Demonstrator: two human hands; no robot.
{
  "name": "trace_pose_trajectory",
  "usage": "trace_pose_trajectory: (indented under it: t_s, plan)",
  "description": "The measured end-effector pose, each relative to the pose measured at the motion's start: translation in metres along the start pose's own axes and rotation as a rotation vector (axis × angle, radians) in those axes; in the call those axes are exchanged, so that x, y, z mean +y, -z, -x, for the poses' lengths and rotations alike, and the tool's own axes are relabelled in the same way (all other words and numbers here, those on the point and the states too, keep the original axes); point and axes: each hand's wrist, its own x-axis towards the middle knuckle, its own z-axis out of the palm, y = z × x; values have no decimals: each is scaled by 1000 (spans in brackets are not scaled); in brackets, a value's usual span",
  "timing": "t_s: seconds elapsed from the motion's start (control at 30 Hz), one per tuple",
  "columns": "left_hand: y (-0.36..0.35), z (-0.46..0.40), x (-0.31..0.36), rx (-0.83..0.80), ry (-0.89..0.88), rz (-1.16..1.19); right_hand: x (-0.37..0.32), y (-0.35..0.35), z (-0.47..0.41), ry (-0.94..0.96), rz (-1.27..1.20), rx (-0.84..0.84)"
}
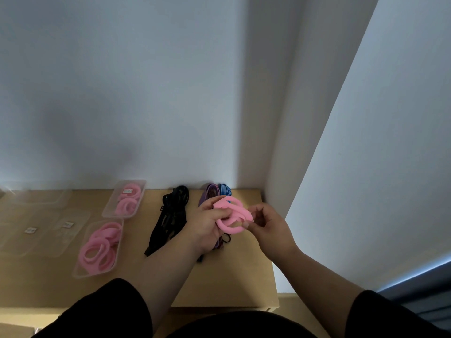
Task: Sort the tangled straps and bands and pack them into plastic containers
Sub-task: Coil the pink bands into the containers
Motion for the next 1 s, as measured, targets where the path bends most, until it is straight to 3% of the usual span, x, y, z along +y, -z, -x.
trace_pose_trajectory:
  t_s: [0.3,0.47,0.63,0.77,1.0]
  plan:
    - [8,5,-3,-144,98,-12,1,7,-1,38,-56,-54]
    - [9,8,3,-177,-18,-60,2,1,-5,-29,-133,15]
    - [10,13,5,-227,-1,-152,1,-4,-7,-65,-195,42]
    - [17,15,10,-144,-36,-278,1,-11,-7,-64,-217,55]
    - [51,23,8,-25,-82,-234,-1,-44,-15,-161,-176,-22]
